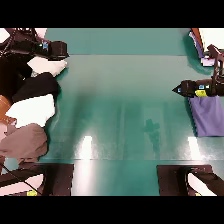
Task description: Fold the shirts.
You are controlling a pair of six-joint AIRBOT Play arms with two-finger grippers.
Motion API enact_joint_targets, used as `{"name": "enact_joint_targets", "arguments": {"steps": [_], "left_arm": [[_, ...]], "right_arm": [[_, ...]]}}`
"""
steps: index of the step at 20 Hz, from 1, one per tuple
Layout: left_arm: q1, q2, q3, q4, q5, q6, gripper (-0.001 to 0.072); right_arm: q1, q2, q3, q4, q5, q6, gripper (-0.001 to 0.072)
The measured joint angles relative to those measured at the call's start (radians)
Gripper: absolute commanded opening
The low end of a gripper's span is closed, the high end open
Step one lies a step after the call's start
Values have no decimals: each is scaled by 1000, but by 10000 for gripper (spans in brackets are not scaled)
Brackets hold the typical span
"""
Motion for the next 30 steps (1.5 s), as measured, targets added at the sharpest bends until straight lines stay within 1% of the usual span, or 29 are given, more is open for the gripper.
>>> {"name": "enact_joint_targets", "arguments": {"steps": [14, 15, 16, 17, 19, 21, 23, 26, 30], "left_arm": [[0, 0, 0, -4, 7, -2, 29], [0, 0, 0, -9, 14, -2, 79], [0, 0, 0, -8, 21, -2, 373], [0, -1, 0, 11, 34, 3, 575], [1, -11, 0, 121, 62, -7, 570], [16, -41, 0, 270, 91, -45, 570], [55, -93, 0, 370, 129, -72, 570], [134, -203, 0, 439, 204, -94, 571], [219, -357, 0, 455, 311, -97, 571]], "right_arm": [[0, 0, 0, 0, 4, 0, 17], [0, 0, 0, 0, 4, 0, 17], [0, 0, 0, 0, 4, 0, 17], [0, 0, 0, 0, 4, 0, 17], [0, 0, 0, -1, 3, 0, 17], [0, 0, 0, -1, 3, 0, 17], [0, 0, 0, 0, 3, 0, 17], [0, 0, 0, 0, 2, 0, 17], [0, 0, 0, 0, 2, 0, 17]]}}
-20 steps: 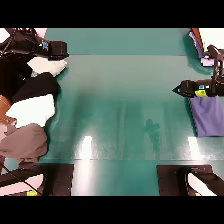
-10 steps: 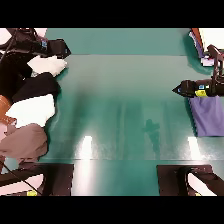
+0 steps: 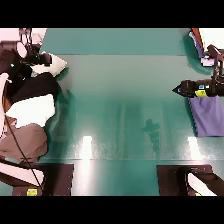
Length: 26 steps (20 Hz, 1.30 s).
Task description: Fold the shirts.
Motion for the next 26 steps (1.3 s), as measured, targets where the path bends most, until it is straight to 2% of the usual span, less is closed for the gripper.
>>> {"name": "enact_joint_targets", "arguments": {"steps": [5, 6, 7, 8, 9, 14, 19, 23, 26], "left_arm": [[41, -137, 22, 5, 98, 28, 568], [43, -153, 28, 4, 111, 32, 485], [46, -166, 34, 1, 125, 35, 315], [48, -175, 40, -1, 135, 38, 101], [48, -180, 48, -3, 142, 39, 28], [50, -166, 159, -11, 79, 40, 26], [5, 34, 342, -20, -40, 44, 26], [-131, 267, 401, -26, -134, 77, 25], [-294, 367, 405, -26, -255, 87, 25]], "right_arm": [[1, 0, 0, 0, 0, 0, 17], [2, 0, 0, 0, 0, 0, 17], [2, 0, 0, 0, 0, 0, 17], [2, 0, 0, 0, 0, 0, 17], [2, 0, 0, 0, -3, 0, 17], [2, 0, 2, 0, -29, 0, 17], [2, 1, 106, -2, -61, -20, 17], [2, 1, 265, -2, -93, -56, 17], [2, 1, 374, -3, -102, -75, 17]]}}
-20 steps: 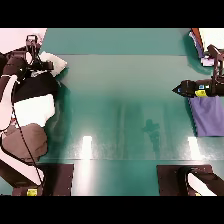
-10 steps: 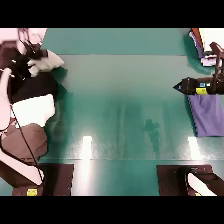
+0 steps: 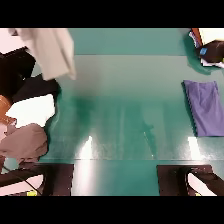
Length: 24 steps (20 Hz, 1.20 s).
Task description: Fold the shirts.
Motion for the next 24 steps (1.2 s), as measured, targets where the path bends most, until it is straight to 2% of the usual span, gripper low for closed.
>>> {"name": "enact_joint_targets", "arguments": {"steps": [5, 7, 10, 12, 16, 20, 24], "left_arm": [[-325, 8, -158, -19, -120, -48, 32], [-443, -32, -238, -63, -105, -53, 473], [-521, -87, -297, -91, -68, -51, 488], [-496, -104, -315, -76, -62, -51, 488], [-279, -131, -362, -90, -74, -67, 488], [-25, -208, -464, -324, -78, -12, 488], [96, -326, -543, -477, -74, 61, 488]], "right_arm": [[0, 0, 119, 0, 17, -12, 17], [0, 0, 145, 0, 40, -13, 17], [0, 3, 164, 0, 80, -14, 17], [0, 6, 169, 1, 101, -14, 17], [0, 10, 173, 1, 119, -14, 17], [0, 10, 173, 1, 126, -14, 17], [0, 5, 173, 2, 129, -14, 17]]}}
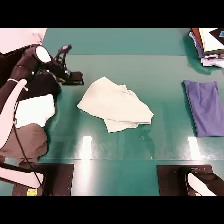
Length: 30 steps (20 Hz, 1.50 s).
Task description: Fold the shirts.
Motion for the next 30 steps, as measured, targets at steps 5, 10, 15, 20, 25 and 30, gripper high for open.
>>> {"name": "enact_joint_targets", "arguments": {"steps": [5, 10, 15, 20, 25, 30], "left_arm": [[35, -110, -29, -86, 37, 43, 487], [43, -152, -34, -167, 47, 80, 476], [23, -164, -37, -193, 50, 124, 32], [9, -157, 14, -191, 42, 140, 27], [27, -92, 174, -136, 14, 130, 27], [31, -63, 274, -117, -14, 126, 27]], "right_arm": [[3, -18, 0, 2, 14, 0, 17], [8, -51, 0, 7, 24, 2, 17], [8, -92, 0, 8, 31, 30, 17], [-10, -135, -11, 3, 116, 50, 17], [-53, -140, -243, 0, 180, 69, 551], [23, -210, -578, 36, 90, 48, 551]]}}
